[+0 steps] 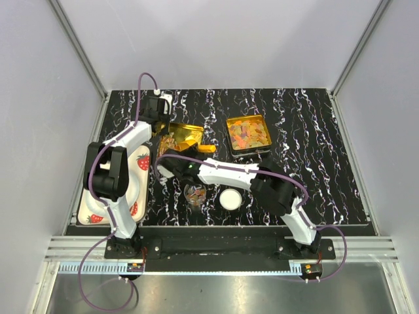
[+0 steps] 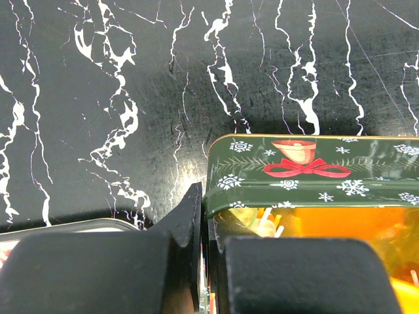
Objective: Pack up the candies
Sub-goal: Scoop the fake candies from the storage box, then place the fake candies in the packing bottle.
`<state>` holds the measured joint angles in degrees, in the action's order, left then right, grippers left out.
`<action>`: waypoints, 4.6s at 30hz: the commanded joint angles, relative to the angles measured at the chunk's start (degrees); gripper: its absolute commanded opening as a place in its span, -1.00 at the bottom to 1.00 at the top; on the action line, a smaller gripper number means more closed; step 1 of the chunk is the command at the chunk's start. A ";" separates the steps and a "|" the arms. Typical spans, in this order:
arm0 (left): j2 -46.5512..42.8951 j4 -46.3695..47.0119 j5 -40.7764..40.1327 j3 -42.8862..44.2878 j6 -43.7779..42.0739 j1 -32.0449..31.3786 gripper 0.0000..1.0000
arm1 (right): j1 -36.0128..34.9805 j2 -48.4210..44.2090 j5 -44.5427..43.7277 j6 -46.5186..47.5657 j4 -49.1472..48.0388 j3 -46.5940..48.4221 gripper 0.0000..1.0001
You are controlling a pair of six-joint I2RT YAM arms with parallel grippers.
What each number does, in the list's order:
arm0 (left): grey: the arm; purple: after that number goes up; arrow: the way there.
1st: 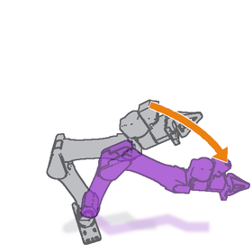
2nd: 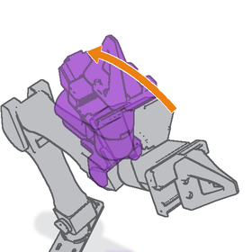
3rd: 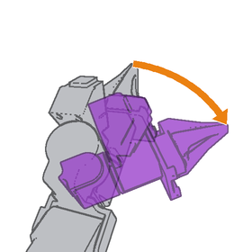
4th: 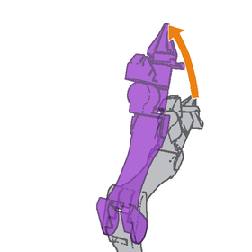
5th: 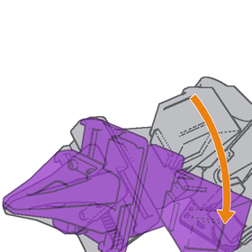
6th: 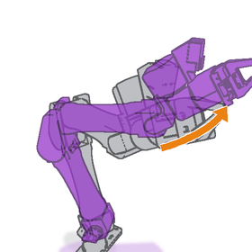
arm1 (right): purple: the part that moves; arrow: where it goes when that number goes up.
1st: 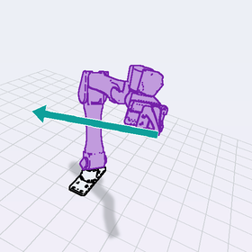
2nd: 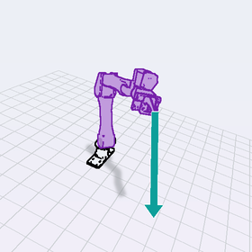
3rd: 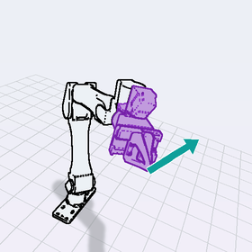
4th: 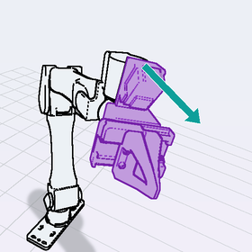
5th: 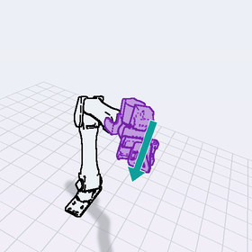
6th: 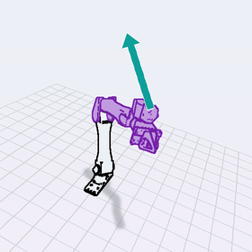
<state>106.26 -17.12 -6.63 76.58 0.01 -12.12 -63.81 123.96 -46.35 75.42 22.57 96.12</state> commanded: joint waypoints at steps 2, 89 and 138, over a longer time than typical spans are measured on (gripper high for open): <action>0.18 1.92 -2.16 2.70 -1.15 -0.27 -1.00 | -0.79 1.72 5.63 -1.75 18.55 7.14 -1.00; 0.44 1.83 -1.28 2.53 -1.33 -0.19 -1.00 | 18.90 -23.14 55.84 -42.55 4.94 -11.82 -1.00; 3.08 0.34 -1.10 3.84 -1.77 -0.27 -1.00 | -1.66 -31.07 23.41 -24.09 27.00 -18.77 -1.00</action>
<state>108.64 -17.76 -6.66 78.41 0.05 -12.43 -63.48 91.92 -17.61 49.50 49.43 76.07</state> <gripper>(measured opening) 0.024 0.345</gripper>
